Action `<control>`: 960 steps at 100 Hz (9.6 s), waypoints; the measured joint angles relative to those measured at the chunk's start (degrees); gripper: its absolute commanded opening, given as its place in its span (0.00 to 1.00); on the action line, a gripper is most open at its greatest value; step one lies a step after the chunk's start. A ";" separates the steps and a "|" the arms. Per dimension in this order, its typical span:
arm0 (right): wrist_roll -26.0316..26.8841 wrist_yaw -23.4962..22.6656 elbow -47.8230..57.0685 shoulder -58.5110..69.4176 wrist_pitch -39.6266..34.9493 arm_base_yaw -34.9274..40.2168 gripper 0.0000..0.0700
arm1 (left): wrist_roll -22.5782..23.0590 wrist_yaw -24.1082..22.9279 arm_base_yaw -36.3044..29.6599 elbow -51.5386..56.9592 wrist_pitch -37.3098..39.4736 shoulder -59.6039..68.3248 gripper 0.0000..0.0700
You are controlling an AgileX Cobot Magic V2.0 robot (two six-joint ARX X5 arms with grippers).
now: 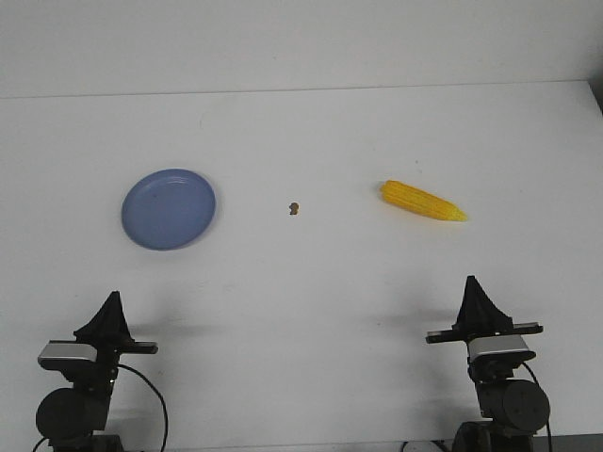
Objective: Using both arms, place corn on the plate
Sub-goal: 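Raise both grippers from the rest pose toward the table, then open the left gripper and move it to the blue plate's near rim, then close the left gripper on the blue plate's rim, then slide the blue plate with the left gripper toward the table center, then release the plate and pull the left gripper back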
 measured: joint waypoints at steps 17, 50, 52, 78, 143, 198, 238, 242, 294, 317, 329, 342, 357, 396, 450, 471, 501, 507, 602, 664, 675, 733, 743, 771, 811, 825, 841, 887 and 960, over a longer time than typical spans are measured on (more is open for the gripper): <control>0.37 -0.09 0.00 0.00 0.26 0.00 0.02 | 0.00 0.00 0.00 0.00 0.00 0.00 0.02; 2.58 -0.35 5.53 0.09 -4.50 0.00 0.02 | -3.85 0.00 0.00 6.49 -6.38 1.86 0.02; 2.58 -0.28 6.69 0.26 -5.84 0.00 0.02 | -4.20 0.00 0.00 7.48 -7.08 2.36 0.02; 2.62 0.09 24.33 9.97 -27.91 0.00 0.02 | -4.92 -0.02 0.00 21.64 -17.97 13.64 0.02; 2.03 -0.07 53.57 40.94 -56.94 0.35 0.02 | 0.70 -0.02 0.00 56.54 -51.17 45.62 0.02; 2.03 -0.07 53.57 43.56 -55.91 0.35 0.02 | -1.49 0.00 0.00 56.67 -51.30 48.74 0.02; 1.97 -0.13 53.57 43.56 -56.11 0.35 0.71 | -1.66 0.00 0.00 56.67 -50.80 48.39 0.65; 1.97 -0.13 53.57 43.56 -56.11 0.35 0.71 | -1.81 0.00 0.00 56.67 -50.80 48.39 0.65; 1.97 -0.11 53.57 43.56 -56.11 0.35 0.71 | -6.49 2.08 6.88 64.67 -41.83 70.01 0.59; 1.97 -0.11 53.57 43.56 -56.08 0.35 0.71 | -6.97 4.20 8.70 74.38 -41.77 85.66 0.59; 1.97 -0.13 53.57 43.56 -56.11 0.35 0.71 | -6.95 4.24 8.96 76.96 -41.68 92.08 0.60; 1.97 -0.13 53.57 43.56 -56.11 0.35 0.71 | -6.93 4.24 9.20 77.75 -40.87 96.89 0.60; 1.97 -0.11 53.57 43.56 -56.11 0.35 0.71 | -6.93 4.26 9.64 77.75 -39.01 101.04 0.60; 1.97 -0.11 53.57 43.56 -56.11 0.35 0.71 | -6.93 4.26 9.79 77.79 -35.32 105.92 0.60; 1.97 -0.11 53.57 43.56 -56.11 0.35 0.71 | -6.93 4.26 9.79 77.81 -34.64 107.25 0.60; 1.97 -0.11 53.57 43.56 -56.11 0.35 0.71 | -6.93 4.28 9.79 77.83 -34.67 108.13 0.60; 1.97 -0.11 53.57 43.56 -56.11 0.35 0.71 | -6.88 4.63 9.79 77.83 -35.45 108.63 0.11; 1.97 -0.11 53.57 43.56 -56.11 0.35 0.71 | -6.58 5.38 9.81 77.83 -35.67 108.63 0.06; 1.97 -0.11 53.57 43.56 -56.08 0.35 0.71 | -7.82 30.40 9.49 77.81 -44.63 92.91 0.01; 1.97 -0.11 53.57 43.56 -56.08 0.35 0.71 | -11.23 31.67 -14.84 58.47 -32.50 90.36 0.01; 1.97 -0.11 53.57 43.56 -56.08 0.35 0.71 | -13.31 31.47 -17.05 56.87 -29.42 90.36 0.01; 1.97 -0.11 53.57 43.56 -56.08 0.35 0.71 | -14.67 24.96 -22.80 56.81 -28.30 90.51 0.01; 1.97 -0.11 53.57 43.56 -56.08 0.35 0.71 | -14.67 24.96 -22.91 56.81 -28.28 91.25 0.01; 1.97 -0.11 53.57 43.56 -56.08 0.35 0.71 | -14.60 24.70 -22.86 56.81 -28.06 93.39 0.01; 1.97 -0.11 53.57 43.56 -56.08 0.35 0.71 | -13.55 23.10 -23.12 56.76 -27.96 94.71 0.02; 1.97 -0.11 53.57 43.56 -56.08 0.35 0.71 | -13.53 23.45 -23.12 56.76 -27.47 95.60 0.05; 1.97 -0.11 53.57 43.56 -56.08 0.35 0.71 | -13.53 24.24 -23.34 56.81 -26.91 96.37 0.37; 1.97 -0.11 53.57 43.56 -56.08 0.35 0.71 | -13.07 24.94 -23.61 57.79 -25.64 94.82 1.00; 1.97 -0.11 53.57 43.56 -56.08 0.35 0.71 | 4.39 3.54 -6.88 56.50 -38.34 68.19 1.00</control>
